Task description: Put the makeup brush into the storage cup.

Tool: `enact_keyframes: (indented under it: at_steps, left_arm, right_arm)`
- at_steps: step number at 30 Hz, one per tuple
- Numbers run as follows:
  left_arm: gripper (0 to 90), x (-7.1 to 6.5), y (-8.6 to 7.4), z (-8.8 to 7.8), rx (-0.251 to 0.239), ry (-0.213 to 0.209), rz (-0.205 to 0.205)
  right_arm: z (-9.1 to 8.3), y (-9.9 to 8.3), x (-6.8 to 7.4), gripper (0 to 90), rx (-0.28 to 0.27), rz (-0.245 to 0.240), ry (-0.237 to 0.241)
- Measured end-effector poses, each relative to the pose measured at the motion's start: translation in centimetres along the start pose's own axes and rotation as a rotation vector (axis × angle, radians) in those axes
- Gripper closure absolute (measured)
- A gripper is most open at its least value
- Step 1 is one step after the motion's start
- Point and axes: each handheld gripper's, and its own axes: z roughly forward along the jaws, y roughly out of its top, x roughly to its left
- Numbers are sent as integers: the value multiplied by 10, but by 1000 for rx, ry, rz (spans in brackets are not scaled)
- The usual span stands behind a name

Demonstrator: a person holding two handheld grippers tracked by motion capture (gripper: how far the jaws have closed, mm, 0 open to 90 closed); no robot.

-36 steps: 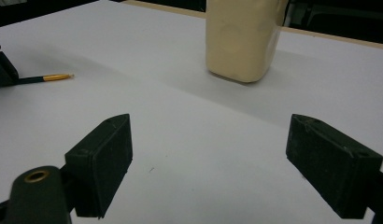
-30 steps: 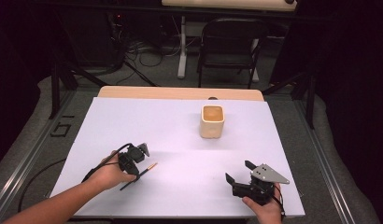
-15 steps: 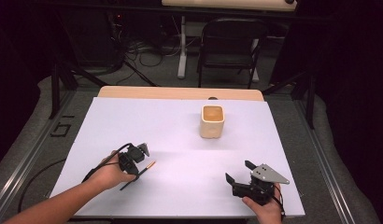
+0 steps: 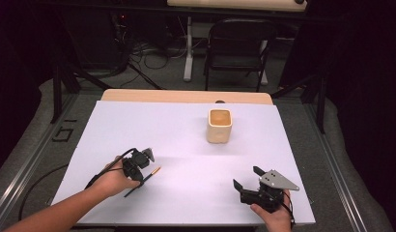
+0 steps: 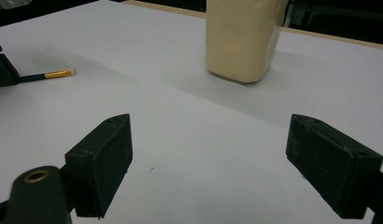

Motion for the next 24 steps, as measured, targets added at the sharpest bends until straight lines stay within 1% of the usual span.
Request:
enact_keyframes:
  at_steps: [4,6,7,9,12,24]
  left_arm:
    - [841,0,0,0,0,5,2]
    - [842,0,0,0,3,-1,2]
    - [842,0,0,0,3,-1,3]
    - [842,0,0,0,4,1,3]
    - [843,0,0,0,0,2,2]
    - [844,3,-2,-2,-13,-17,-6]
  right_arm:
    - [0,0,0,144,1,0,1]
    - [0,0,0,144,-2,1,2]
    - [0,0,0,144,5,0,2]
    - [1,0,0,144,-14,2,-2]
    - [1,0,0,144,-9,1,0]
    - [1,-1,0,144,-10,1,-2]
